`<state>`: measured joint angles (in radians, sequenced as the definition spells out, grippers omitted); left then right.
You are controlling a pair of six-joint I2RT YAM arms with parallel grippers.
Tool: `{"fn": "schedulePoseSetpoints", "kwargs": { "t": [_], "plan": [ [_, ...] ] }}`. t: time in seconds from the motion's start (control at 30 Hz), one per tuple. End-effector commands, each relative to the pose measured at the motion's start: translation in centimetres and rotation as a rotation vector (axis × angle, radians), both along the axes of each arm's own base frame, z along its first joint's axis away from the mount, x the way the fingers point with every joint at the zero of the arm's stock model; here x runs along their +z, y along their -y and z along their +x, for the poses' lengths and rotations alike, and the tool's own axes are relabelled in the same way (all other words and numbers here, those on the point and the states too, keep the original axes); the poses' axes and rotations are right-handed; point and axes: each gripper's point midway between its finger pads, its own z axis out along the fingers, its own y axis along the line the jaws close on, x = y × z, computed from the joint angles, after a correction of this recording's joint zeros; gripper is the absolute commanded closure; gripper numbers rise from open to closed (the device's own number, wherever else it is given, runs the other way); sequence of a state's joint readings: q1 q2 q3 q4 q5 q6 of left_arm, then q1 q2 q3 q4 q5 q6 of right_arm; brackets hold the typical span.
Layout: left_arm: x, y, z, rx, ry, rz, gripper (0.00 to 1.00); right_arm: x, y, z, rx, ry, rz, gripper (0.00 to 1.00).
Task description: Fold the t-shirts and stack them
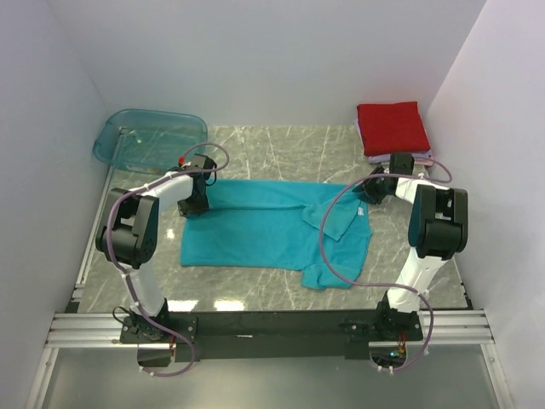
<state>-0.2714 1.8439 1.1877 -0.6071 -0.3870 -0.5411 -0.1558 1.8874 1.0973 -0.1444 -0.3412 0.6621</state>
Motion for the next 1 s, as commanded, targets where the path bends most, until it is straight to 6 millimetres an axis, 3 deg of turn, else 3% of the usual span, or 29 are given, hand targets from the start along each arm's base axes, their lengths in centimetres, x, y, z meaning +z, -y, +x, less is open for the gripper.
{"fn": "schedulePoseSetpoints", "kwargs": {
  "t": [0.0, 0.13, 0.33, 0.5, 0.6, 0.73, 0.9, 0.97],
  "plan": [
    [-0.1, -1.7, -0.8, 0.042, -0.052, 0.077, 0.52, -0.8, 1.9, 0.6, -0.024, -0.039, -0.075, 0.57],
    [0.7, -0.5, 0.1, 0.045, -0.023, 0.017, 0.51, -1.1, 2.8, 2.6, -0.018, -0.045, -0.109, 0.57],
    [5.8, 2.3, 1.8, 0.063, 0.166, -0.145, 0.41, -0.5, 3.4, 5.3, -0.015, -0.019, -0.13, 0.57],
    [9.6, 4.9, 3.9, 0.051, 0.34, -0.304, 0.42, 0.0, 3.9, 6.4, -0.007, -0.018, -0.155, 0.57],
    [9.2, 6.2, 4.8, 0.03, 0.341, -0.348, 0.44, 0.0, 4.1, 6.6, 0.0, -0.017, -0.165, 0.57],
    [7.5, 7.5, 5.9, 0.021, 0.298, -0.365, 0.59, -0.3, 4.0, 6.7, 0.001, -0.022, -0.15, 0.57],
    [4.7, 7.2, 6.0, 0.035, 0.241, -0.321, 0.77, -0.5, 4.1, 6.7, -0.001, -0.031, -0.146, 0.58],
    [3.6, 6.6, 5.7, 0.045, 0.21, -0.284, 0.79, -0.6, 4.4, 6.7, -0.006, -0.034, -0.145, 0.59]
  ]
}}
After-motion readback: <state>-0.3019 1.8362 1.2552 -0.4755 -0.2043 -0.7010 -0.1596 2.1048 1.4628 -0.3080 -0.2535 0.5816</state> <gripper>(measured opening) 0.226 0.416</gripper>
